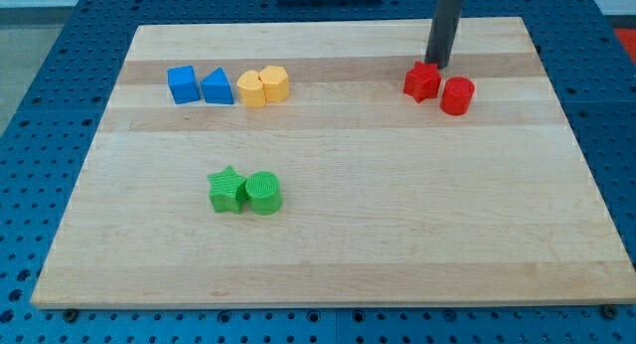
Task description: Push the red star towards the green circle
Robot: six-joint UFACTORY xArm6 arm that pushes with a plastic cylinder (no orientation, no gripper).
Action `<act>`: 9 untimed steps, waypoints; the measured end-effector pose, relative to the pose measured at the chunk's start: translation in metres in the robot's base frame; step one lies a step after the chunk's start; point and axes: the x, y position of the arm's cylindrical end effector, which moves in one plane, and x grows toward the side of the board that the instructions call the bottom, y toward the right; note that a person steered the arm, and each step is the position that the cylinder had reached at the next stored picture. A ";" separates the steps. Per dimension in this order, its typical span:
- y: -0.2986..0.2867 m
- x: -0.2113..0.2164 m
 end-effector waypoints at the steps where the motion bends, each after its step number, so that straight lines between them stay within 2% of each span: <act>1: -0.005 0.033; 3: -0.033 0.107; 5: -0.064 0.149; 6: -0.023 0.141; 7: -0.004 0.094; 8: -0.008 0.069; 9: -0.022 0.070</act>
